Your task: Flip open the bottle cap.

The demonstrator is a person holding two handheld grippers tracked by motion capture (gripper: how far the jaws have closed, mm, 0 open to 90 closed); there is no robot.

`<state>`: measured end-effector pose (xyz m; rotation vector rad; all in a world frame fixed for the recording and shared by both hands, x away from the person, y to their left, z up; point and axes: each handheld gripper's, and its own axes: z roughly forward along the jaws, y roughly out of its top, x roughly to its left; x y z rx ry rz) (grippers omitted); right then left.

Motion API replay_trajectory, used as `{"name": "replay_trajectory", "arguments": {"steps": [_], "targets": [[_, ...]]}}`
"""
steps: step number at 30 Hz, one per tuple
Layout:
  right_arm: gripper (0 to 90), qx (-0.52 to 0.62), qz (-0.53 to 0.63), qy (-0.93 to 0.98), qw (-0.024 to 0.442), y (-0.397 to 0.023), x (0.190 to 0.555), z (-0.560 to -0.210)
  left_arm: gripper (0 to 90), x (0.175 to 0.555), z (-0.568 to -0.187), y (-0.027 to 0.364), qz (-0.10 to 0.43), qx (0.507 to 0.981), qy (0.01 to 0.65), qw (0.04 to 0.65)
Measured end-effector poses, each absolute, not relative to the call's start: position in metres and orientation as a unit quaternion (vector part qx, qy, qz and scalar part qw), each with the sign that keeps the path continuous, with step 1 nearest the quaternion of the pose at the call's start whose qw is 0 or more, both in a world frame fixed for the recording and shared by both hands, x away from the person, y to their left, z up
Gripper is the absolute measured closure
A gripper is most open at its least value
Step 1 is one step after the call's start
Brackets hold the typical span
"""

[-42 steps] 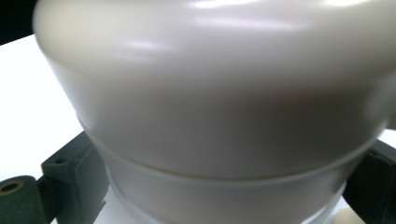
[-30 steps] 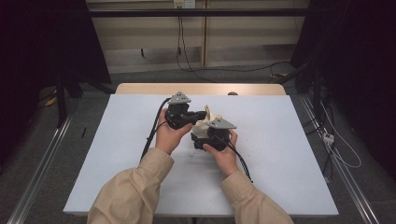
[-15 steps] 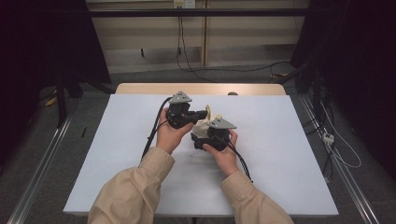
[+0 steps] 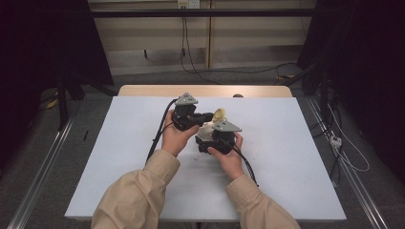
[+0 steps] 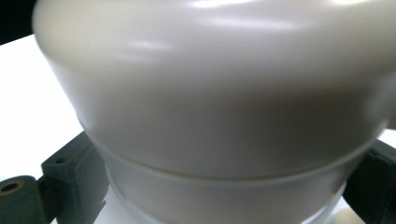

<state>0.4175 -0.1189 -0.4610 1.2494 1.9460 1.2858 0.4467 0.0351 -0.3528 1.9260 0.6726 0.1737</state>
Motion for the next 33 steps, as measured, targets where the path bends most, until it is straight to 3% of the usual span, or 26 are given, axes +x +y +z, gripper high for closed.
{"name": "replay_trajectory", "arguments": {"steps": [19, 33], "targets": [[3.6, 0.458, 0.471, 0.713, 0.244, -0.119, 0.418, -0.461, 89.7, 0.446, -0.351, 0.037, 0.072, 0.801, 0.280, 0.524], [3.4, 0.462, 0.471, 0.712, 0.240, -0.120, 0.417, -0.460, 77.1, 0.447, -0.352, 0.045, 0.073, 0.795, 0.291, 0.528]]}}
